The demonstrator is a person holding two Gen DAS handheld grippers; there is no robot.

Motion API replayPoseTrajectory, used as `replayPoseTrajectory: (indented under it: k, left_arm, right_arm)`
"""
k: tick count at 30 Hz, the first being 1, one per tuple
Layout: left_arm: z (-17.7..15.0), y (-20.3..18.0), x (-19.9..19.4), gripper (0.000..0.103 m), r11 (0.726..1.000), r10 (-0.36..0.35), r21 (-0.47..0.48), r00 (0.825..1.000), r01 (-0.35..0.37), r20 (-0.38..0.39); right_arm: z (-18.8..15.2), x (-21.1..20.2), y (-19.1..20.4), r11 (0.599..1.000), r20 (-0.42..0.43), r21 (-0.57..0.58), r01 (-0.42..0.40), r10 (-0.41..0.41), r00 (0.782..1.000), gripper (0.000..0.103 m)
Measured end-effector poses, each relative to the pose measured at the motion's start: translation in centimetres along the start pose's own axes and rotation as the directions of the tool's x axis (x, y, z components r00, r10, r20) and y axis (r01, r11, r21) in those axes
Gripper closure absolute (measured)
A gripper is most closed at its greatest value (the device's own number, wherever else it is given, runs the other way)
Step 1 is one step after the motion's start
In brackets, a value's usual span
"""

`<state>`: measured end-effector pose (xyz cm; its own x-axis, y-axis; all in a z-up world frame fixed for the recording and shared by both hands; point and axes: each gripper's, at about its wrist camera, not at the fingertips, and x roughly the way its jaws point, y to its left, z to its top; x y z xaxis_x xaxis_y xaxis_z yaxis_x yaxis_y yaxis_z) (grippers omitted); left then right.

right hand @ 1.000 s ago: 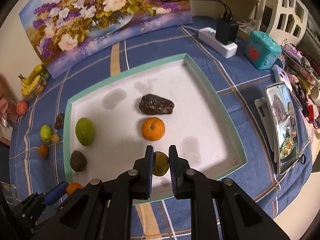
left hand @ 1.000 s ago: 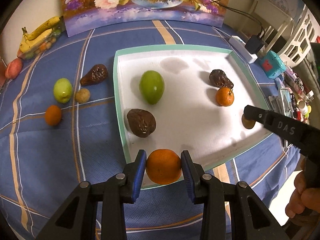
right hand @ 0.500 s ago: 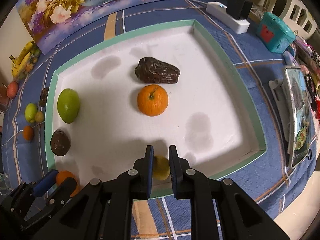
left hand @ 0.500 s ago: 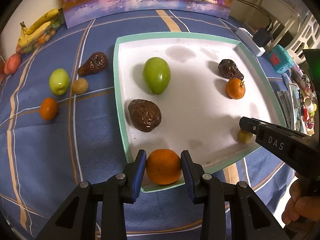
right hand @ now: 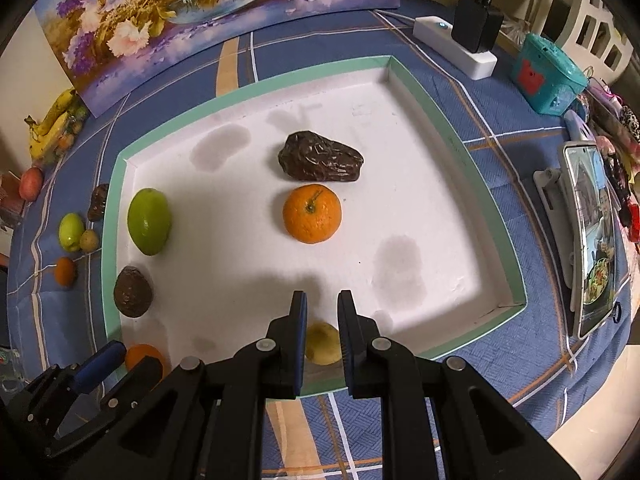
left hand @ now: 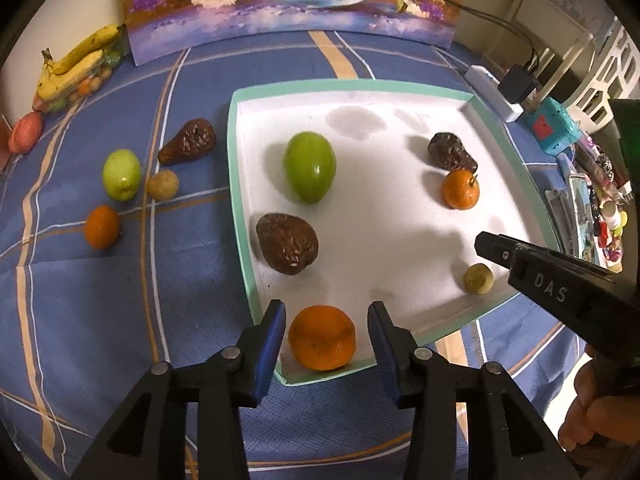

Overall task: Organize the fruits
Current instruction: 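Open the right tool releasing the yellow fruit while the left tool releases the tangerine into the tray, then move both open tools back toward the fruits on the cloth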

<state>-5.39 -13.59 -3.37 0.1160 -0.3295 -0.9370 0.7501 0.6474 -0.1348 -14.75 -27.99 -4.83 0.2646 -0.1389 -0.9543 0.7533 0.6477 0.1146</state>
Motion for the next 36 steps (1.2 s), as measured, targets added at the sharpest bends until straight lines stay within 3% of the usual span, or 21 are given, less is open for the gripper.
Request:
replayPoseTrajectory:
  k: [5,11,23,29,36]
  left_arm:
    - [0.2,0.6,-1.1,0.057,1.0,-0.009,-0.023,1.0,0.01,0.029]
    - [0.7,3.6,-2.4,0.057,0.99,0.01,-0.139,0.998,0.0,0.068]
    - [-0.5,12.4,-3.7,0.057,0.909,0.083,-0.415,0.993,-0.041,0.084]
    - [-1.1,14.6,-4.5,0.057,0.884,0.136,-0.46,0.987,-0.081,0.087]
    - [-1.4,15.8,-4.9,0.057,0.877,0.153,-0.472,0.984,-0.094,0.089]
  right_arm:
    - [0.1,-0.7,0.4,1.0,0.016,-0.007,-0.005,0.005,1.0,0.087]
    - [0.1,-0.6,1.4,1.0,0.021,-0.023,-0.012,0.012,1.0,0.087]
    - [-0.6,-1.1,4.0,0.994,0.044,-0.105,-0.028,0.032,0.999,0.087]
    - [-1.1,-1.9,6.0,0.986,0.07,-0.164,-0.04,0.052,0.996,0.087]
    - [-1.3,-2.9,7.5,0.977,0.11,-0.207,-0.045,0.069,0.992,0.087]
